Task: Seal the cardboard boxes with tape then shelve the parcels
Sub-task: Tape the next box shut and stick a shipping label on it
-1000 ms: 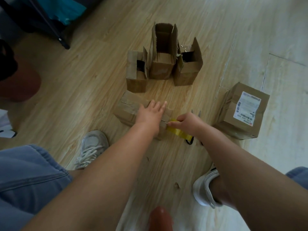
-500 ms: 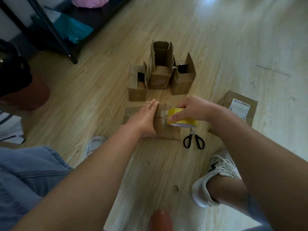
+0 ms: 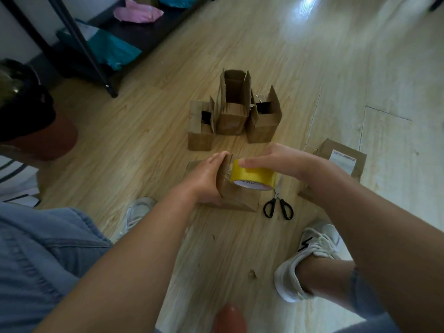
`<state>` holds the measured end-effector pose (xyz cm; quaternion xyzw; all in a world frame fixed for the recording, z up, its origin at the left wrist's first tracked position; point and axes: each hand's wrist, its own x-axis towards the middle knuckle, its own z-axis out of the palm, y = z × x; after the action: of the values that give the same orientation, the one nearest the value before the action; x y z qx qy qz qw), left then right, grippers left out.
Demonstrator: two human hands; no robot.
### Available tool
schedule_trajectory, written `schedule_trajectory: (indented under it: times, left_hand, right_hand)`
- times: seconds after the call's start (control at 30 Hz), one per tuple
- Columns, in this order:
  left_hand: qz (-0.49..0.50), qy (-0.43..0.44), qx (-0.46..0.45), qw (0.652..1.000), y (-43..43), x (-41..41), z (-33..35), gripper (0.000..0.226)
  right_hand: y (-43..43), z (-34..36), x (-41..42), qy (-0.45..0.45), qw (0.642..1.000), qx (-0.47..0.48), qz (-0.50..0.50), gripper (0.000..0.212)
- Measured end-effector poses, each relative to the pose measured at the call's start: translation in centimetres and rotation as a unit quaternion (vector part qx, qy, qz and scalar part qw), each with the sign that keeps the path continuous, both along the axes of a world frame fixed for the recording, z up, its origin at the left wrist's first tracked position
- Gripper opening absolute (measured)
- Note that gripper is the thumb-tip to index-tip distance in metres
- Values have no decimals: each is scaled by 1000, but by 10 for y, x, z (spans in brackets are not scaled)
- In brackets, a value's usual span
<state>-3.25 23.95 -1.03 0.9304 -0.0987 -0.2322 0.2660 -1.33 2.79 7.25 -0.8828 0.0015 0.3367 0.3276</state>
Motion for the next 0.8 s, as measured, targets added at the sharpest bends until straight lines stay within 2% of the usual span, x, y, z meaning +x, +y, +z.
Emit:
schedule_trajectory:
  times: [0.07, 0.13, 0.2, 0.27, 0.33, 0.5, 0.63, 0.67, 0.8]
  left_hand:
    - [11, 15, -23, 1000, 5, 0, 1, 134]
    - [17, 18, -31, 999, 9, -1, 2, 132]
    - [31, 22, -35, 999, 15, 1, 2, 130]
    - [47, 38, -40, 997, 19, 2, 4, 130]
    - [41, 43, -37, 998, 18, 1, 6, 129]
    - [50, 63, -50, 995, 20, 4, 8, 131]
    - [52, 73, -51, 995, 23, 4, 10, 131]
    - [46, 72, -49, 995, 22, 4, 11, 130]
    - [35, 75, -48, 995, 18, 3, 12, 128]
  right_hand:
    - [3, -2, 0, 4, 999, 22, -33, 60]
    - [4, -2, 2, -7, 999, 22, -26, 48]
    - [1, -4, 3, -30, 999, -23, 1, 45]
    - [-5, -9, -1, -52, 994, -96, 22, 54]
    - [-13, -19, -6, -49, 991, -127, 13, 60]
    - [-22, -25, -10, 7, 997, -61, -46, 66]
    - [-28, -19, -6, 15, 998, -58, -19, 38]
    - [-30, -20, -6, 8, 997, -70, -7, 38]
    - [-35, -36, -16, -40, 981, -188, 22, 63]
